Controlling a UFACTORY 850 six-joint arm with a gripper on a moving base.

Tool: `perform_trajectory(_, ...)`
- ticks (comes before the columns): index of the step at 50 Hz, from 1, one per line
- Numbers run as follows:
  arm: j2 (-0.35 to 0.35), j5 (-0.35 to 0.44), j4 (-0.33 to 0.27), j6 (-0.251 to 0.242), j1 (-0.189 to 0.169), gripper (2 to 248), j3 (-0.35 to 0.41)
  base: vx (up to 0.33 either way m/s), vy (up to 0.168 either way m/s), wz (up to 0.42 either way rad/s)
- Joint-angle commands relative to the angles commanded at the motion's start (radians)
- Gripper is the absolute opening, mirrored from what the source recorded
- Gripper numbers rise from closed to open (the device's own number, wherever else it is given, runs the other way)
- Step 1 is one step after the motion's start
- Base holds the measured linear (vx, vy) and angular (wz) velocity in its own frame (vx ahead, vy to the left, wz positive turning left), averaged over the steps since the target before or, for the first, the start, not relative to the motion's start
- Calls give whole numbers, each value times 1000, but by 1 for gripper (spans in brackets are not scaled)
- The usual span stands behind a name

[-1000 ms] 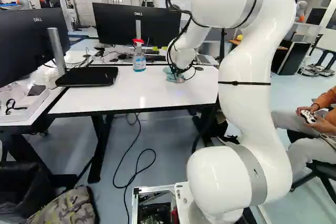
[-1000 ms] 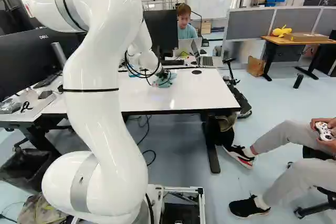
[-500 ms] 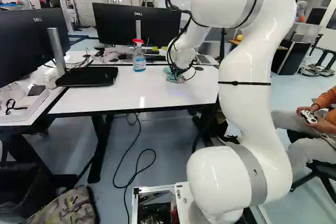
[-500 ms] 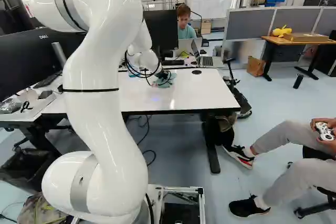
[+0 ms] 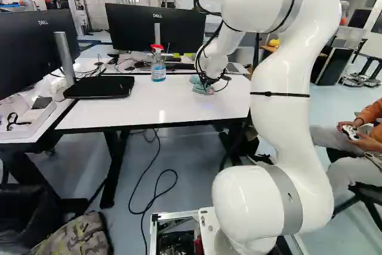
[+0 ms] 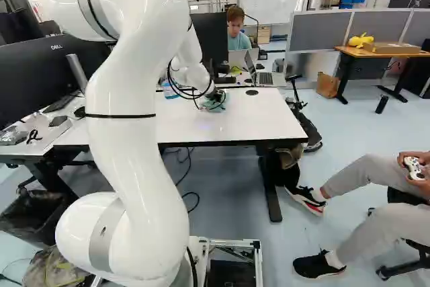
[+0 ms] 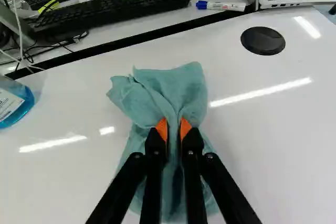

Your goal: Clean the table with the green towel

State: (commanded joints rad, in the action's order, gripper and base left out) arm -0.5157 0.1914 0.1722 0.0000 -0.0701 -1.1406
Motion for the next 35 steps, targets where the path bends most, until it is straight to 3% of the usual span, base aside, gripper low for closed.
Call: perform_trajectory(35, -137, 0, 0, 0, 33, 48, -187, 0, 0, 0)
